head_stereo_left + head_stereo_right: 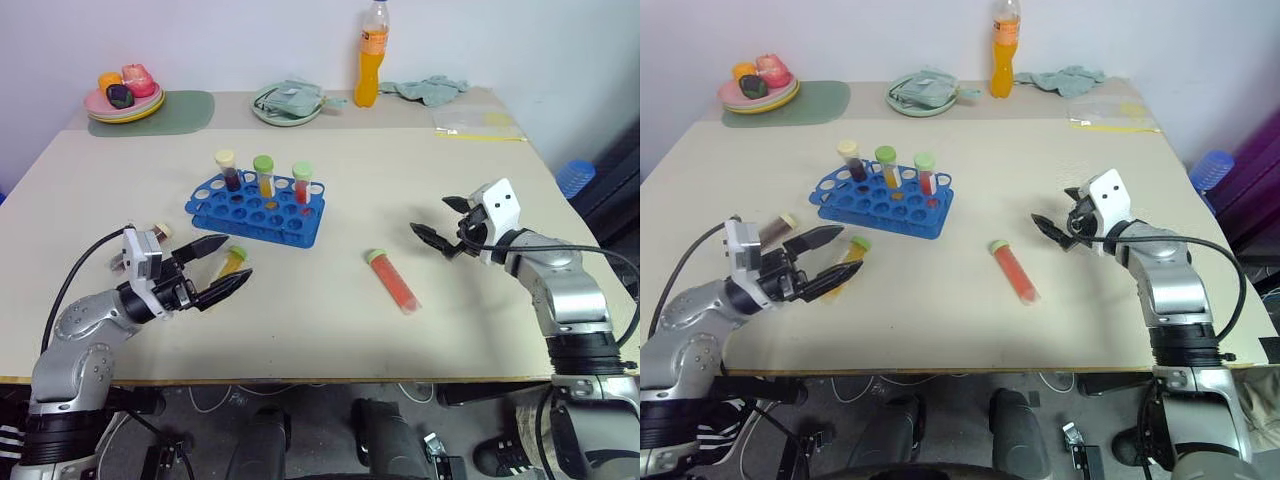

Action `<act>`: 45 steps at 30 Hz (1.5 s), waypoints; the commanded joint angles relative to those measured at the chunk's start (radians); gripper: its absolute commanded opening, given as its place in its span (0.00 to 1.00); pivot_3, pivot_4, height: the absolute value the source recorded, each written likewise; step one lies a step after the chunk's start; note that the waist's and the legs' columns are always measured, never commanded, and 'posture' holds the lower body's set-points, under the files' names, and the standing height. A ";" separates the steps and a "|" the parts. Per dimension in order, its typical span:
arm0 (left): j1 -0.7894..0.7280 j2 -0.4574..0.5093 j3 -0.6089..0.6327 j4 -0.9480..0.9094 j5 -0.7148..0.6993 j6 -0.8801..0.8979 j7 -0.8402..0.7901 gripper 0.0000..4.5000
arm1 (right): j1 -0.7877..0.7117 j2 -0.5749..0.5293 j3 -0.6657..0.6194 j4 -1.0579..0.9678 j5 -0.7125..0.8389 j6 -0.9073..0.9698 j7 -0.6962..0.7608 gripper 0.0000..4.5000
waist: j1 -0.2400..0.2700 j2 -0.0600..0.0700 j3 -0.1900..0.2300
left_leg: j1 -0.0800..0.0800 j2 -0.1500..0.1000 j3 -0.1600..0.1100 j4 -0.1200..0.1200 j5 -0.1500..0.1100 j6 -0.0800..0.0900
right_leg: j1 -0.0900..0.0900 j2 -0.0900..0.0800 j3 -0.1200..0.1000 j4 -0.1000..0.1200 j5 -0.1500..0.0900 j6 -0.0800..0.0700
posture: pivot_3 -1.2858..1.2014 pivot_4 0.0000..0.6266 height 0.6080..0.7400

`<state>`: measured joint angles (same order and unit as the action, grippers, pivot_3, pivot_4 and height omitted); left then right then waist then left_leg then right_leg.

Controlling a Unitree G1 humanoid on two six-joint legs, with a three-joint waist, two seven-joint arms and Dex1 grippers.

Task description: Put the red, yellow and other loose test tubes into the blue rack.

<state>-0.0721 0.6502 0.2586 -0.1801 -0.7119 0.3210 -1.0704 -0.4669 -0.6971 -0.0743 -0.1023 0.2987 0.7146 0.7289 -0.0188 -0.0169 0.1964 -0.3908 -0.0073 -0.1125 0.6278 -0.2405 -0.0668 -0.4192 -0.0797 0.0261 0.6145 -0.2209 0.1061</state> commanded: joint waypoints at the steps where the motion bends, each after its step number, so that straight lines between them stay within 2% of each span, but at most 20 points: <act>1: 0.007 0.035 0.032 -0.049 -0.030 0.020 -0.024 0.99 | -0.030 -0.080 0.021 -0.240 0.097 0.359 -0.008 1.00 | 0.002 0.000 0.000 | 0.000 0.000 0.000 0.000 0.000 0.000 | 0.000 0.000 0.000 0.000 0.000 0.000 | 0.52 0.24 1.00; 5: -0.003 0.031 0.012 -0.077 -0.034 0.034 -0.011 0.99 | -0.098 -0.068 0.066 -0.383 0.149 0.667 -0.089 1.00 | 0.001 -0.001 -0.001 | 0.000 0.000 0.000 0.000 0.000 0.000 | 0.000 0.000 0.000 -0.001 -0.001 0.001 | 0.52 0.24 1.00; 7: -0.010 0.024 -0.002 -0.089 -0.034 0.038 -0.006 0.99 | -0.142 -0.012 0.081 -0.402 0.138 0.826 -0.157 1.00 | 0.002 -0.001 -0.001 | -0.001 0.000 0.000 0.000 0.000 0.000 | -0.001 0.000 0.000 -0.001 -0.001 0.001 | 0.52 0.24 1.00; 9: -0.017 0.018 -0.012 -0.081 -0.020 0.031 -0.009 0.99 | -0.177 0.029 0.115 -0.405 0.144 0.893 -0.218 1.00 | 0.003 -0.001 -0.001 | -0.001 0.000 0.000 0.000 0.000 0.000 | -0.001 0.000 0.000 -0.001 0.000 0.000 | 0.52 0.24 1.00; 13: -0.022 0.014 -0.018 -0.055 -0.004 0.014 -0.026 0.99 | -0.197 0.085 0.121 -0.367 0.219 0.900 -0.319 1.00 | 0.004 -0.001 -0.001 | -0.002 0.000 0.000 0.000 0.000 0.000 | -0.002 0.000 0.000 -0.001 0.000 0.000 | 0.52 0.24 1.00; 15: -0.020 0.012 -0.018 -0.041 0.001 0.005 -0.037 0.99 | -0.201 0.066 0.165 -0.373 0.232 0.900 -0.364 1.00 | 0.004 -0.001 -0.001 | -0.003 0.000 0.000 0.000 0.000 0.000 | -0.002 0.000 0.000 -0.002 0.000 0.000 | 0.52 0.24 1.00; 22: 0.005 -0.003 -0.018 -0.034 0.020 -0.027 -0.057 0.99 | -0.216 0.056 0.180 -0.270 0.405 0.900 -0.546 1.00 | 0.001 -0.001 -0.001 | -0.003 0.000 0.000 0.000 0.000 0.000 | -0.003 0.000 0.000 -0.002 0.000 0.000 | 0.52 0.24 1.00; 29: 0.043 -0.013 -0.014 -0.048 0.030 -0.055 -0.061 0.99 | -0.292 0.093 0.184 -0.090 0.760 0.900 -0.855 1.00 | -0.002 -0.001 -0.001 | -0.003 0.000 0.000 -0.001 0.000 0.000 | -0.003 0.000 0.000 -0.002 0.000 0.000 | 0.52 0.24 1.00; 33: 0.043 -0.018 -0.019 -0.055 0.031 -0.055 -0.049 0.99 | -0.290 0.098 0.205 -0.058 0.885 0.900 -1.013 1.00 | 0.001 -0.001 -0.001 | -0.003 0.000 0.000 -0.001 0.000 0.000 | -0.003 0.000 0.000 -0.002 0.000 0.000 | 0.52 0.24 1.00; 40: 0.042 -0.021 -0.023 -0.063 0.035 -0.058 -0.034 0.99 | -0.275 0.097 0.223 -0.032 1.027 0.900 -1.219 1.00 | 0.000 -0.001 -0.001 | -0.003 0.000 0.000 -0.001 0.000 0.000 | -0.003 0.000 0.000 -0.002 0.000 0.000 | 0.52 0.24 1.00; 45: 0.033 -0.022 -0.028 -0.071 0.033 -0.054 -0.021 0.99 | -0.244 0.084 0.230 -0.031 1.082 0.900 -1.288 1.00 | 0.001 -0.001 -0.001 | -0.003 0.000 0.000 -0.001 0.000 0.001 | -0.003 0.000 0.000 -0.002 0.000 0.000 | 0.52 0.24 1.00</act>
<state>-0.0347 0.6272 0.2189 -0.2159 -0.6761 0.2786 -1.0955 -0.7243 -0.6024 0.1540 -0.1251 1.3496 1.6060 -0.5371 -0.0179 -0.0179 0.1957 -0.3941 -0.0070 -0.1122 0.6271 -0.2408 -0.0661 -0.4224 -0.0798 0.0259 0.6122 -0.2210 0.1057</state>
